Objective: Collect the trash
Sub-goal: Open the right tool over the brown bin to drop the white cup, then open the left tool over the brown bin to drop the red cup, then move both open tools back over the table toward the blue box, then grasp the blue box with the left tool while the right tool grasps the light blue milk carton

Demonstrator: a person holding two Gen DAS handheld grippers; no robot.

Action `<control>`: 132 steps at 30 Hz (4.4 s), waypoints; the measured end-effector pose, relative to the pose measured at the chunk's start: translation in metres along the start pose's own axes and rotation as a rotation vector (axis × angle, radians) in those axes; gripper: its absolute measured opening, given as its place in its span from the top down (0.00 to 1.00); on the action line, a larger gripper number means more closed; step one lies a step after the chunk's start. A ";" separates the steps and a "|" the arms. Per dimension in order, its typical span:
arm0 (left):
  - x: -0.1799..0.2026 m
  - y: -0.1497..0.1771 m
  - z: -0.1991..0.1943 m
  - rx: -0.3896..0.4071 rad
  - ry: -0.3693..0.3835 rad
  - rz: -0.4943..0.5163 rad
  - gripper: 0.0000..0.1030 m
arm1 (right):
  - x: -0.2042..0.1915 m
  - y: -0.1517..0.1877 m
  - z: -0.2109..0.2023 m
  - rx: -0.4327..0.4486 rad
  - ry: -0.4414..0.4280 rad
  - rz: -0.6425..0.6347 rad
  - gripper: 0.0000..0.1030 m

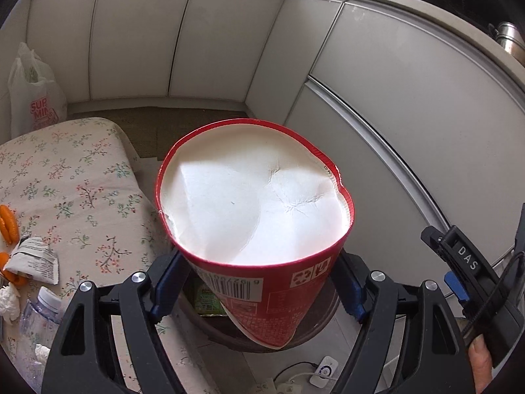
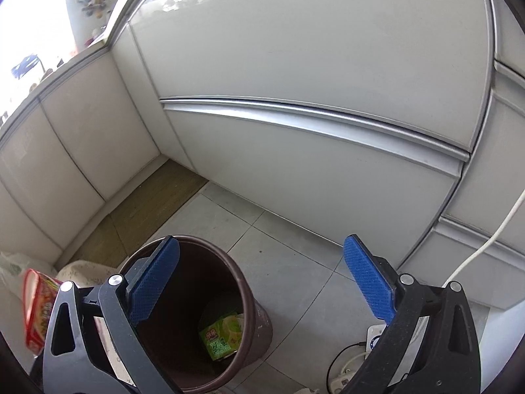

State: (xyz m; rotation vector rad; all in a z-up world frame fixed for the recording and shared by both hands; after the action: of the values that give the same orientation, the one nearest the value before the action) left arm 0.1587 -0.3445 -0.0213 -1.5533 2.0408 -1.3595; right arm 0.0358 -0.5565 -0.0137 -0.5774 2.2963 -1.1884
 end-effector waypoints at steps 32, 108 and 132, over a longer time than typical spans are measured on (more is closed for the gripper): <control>-0.064 0.019 -0.048 -0.002 -0.185 -0.046 0.19 | -0.069 0.043 -0.027 -0.080 -0.187 -0.184 0.07; -0.405 0.040 -0.101 -0.355 -0.450 -0.171 0.18 | -0.358 0.280 -0.157 -0.303 -0.641 -0.853 0.07; -0.421 0.042 -0.135 -0.298 -0.477 -0.164 0.46 | -0.365 0.332 -0.181 -0.683 -0.836 -0.864 0.07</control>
State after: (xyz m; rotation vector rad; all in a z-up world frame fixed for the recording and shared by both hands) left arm 0.2138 0.0850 -0.1190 -1.9741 1.8993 -0.6482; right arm 0.1695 -0.0585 -0.1176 -1.9984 1.6328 -0.2311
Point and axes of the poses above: each gripper's, at about its wrist camera, not at the fingertips, and z roughly the way its jaws point, x to its right, y to its underside, the point moved 1 cm from there along z, roughly the way its jaws point, and after that the axes turned 12 degrees about x, right-handed, at the moved point
